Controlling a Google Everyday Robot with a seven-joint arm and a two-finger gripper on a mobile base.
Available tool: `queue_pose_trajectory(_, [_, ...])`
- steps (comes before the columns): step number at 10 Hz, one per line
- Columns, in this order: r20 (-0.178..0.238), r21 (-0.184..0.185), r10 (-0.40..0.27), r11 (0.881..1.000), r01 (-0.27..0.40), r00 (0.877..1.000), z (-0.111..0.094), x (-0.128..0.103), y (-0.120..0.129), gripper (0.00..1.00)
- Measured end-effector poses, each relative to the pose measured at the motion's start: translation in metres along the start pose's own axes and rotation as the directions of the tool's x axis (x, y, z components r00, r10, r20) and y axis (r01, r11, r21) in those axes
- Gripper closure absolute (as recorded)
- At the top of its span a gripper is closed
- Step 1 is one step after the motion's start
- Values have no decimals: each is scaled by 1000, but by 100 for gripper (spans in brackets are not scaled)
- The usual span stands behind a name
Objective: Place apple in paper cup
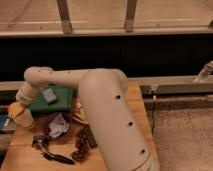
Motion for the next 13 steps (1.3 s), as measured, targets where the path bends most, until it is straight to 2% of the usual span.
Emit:
queue_pose_trajectory(3, [0,-1,1,1000,-1,1000,1,1,0,34])
queue_pose_trajectory(5, [-1,-1,1,1000,-1,1000,1,1,0,21])
queue_pose_trajectory(13, [-1,-1,1,1000,-1,1000,1,1,0,20])
